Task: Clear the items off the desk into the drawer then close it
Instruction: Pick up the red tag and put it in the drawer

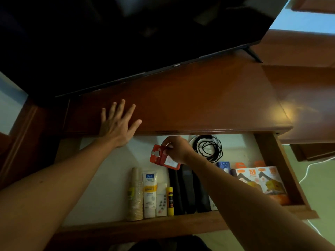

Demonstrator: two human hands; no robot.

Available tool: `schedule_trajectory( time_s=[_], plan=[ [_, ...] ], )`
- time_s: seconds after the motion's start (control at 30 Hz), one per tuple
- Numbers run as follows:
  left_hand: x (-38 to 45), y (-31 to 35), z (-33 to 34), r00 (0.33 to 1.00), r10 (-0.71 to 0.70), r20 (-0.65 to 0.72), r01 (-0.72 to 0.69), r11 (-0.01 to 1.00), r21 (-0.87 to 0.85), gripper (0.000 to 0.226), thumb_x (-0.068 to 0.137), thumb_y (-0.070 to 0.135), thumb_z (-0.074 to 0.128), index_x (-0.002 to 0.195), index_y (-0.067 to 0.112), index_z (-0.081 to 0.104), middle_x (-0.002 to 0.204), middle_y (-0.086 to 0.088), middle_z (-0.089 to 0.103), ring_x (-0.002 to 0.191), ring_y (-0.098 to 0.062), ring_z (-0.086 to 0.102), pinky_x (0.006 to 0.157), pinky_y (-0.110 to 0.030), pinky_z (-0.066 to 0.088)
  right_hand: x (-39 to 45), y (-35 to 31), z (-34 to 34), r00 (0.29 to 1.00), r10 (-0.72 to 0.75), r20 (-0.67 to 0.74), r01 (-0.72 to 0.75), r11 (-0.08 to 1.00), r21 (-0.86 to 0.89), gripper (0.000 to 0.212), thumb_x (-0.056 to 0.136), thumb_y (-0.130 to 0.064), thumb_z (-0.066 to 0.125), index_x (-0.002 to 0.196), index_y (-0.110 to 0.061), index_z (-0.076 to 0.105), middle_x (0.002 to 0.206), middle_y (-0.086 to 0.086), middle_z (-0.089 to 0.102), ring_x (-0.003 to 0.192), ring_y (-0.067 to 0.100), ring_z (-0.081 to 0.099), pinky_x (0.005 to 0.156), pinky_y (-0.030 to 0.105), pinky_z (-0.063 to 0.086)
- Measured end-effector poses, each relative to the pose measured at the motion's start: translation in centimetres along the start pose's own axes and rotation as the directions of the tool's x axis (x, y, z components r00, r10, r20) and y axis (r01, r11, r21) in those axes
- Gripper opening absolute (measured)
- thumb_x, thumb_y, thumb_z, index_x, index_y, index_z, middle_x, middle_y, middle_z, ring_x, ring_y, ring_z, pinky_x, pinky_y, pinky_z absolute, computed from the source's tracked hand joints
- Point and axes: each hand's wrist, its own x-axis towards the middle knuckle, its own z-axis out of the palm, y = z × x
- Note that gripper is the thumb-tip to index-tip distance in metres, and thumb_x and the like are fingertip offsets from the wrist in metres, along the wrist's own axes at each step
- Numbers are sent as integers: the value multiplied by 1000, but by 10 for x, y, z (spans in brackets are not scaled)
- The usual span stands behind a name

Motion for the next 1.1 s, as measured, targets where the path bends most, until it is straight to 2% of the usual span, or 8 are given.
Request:
schedule_trajectory(
  time_s=[0.07, 0.13, 0.27, 0.33, 0.53, 0.77, 0.97, 1.1],
  plan=[
    [2, -2, 5, 1000, -15, -5, 15, 1000, 17, 78, 90, 75, 1, 158, 37, 4, 168, -3, -5, 154, -30, -3, 121, -58, -1, 8, -5, 10, 1000, -7, 11, 7, 1000, -15, 24, 95, -8, 63, 116, -17, 69, 118, 6, 69, 92, 15, 60, 61, 19, 44],
    [3, -1, 6, 999, -23, -37, 24, 999, 32, 77, 91, 74, 1, 158, 37, 7, 168, -3, 0, 154, -30, 1, 121, -58, 2, 15, -9, 19, 1000, -13, 18, 13, 999, -36, 25, 94, -7, 63, 116, -17, 70, 117, 7, 70, 97, 19, 62, 71, 24, 45],
    [1, 3, 7, 993, -17, -119, 19, 1000, 18, 72, 94, 70, 12, 156, 35, 19, 167, -6, 12, 153, -33, 11, 120, -59, 9, 29, -12, 35, 1000, -16, 10, 17, 996, -89, 25, 95, -10, 62, 118, -18, 68, 118, 8, 69, 104, 25, 64, 86, 33, 54],
    [1, 3, 6, 991, -13, -131, 15, 1000, 16, 71, 94, 68, 16, 156, 34, 22, 167, -6, 15, 152, -34, 13, 119, -60, 12, 34, -13, 40, 999, -29, 14, 30, 996, -83, 25, 96, -10, 60, 120, -16, 67, 121, 8, 69, 108, 25, 64, 90, 33, 53],
    [2, 4, 7, 989, -12, -148, 15, 1000, 23, 70, 94, 67, 21, 155, 34, 25, 166, -6, 18, 151, -35, 16, 118, -60, 14, 46, -19, 44, 997, -39, 62, 43, 997, -61, 26, 98, -9, 58, 122, -15, 67, 124, 6, 67, 111, 23, 62, 94, 33, 52],
    [1, 4, 12, 988, -18, -151, 23, 999, 29, 69, 94, 66, 22, 156, 34, 24, 166, -5, 16, 152, -34, 14, 119, -59, 12, 49, -12, 56, 986, -67, 155, 94, 981, -170, 25, 98, -15, 62, 121, -17, 69, 119, 5, 67, 105, 20, 62, 84, 26, 46],
    [1, 3, 10, 989, -21, -145, 24, 1000, 18, 70, 94, 67, 20, 156, 34, 23, 167, -5, 15, 152, -33, 12, 119, -59, 11, 40, -4, 69, 987, -128, 93, 149, 948, -280, 25, 100, -29, 56, 121, -21, 68, 120, 0, 62, 112, 20, 57, 95, 36, 49],
    [0, 4, 9, 991, -22, -133, 25, 999, 24, 71, 93, 68, 18, 156, 34, 22, 167, -5, 14, 152, -33, 12, 119, -59, 11, 30, 2, 70, 988, -142, 54, 152, 917, -369, 32, 99, -35, 55, 130, -28, 62, 132, 2, 54, 122, 25, 45, 104, 45, 36]
  ],
)
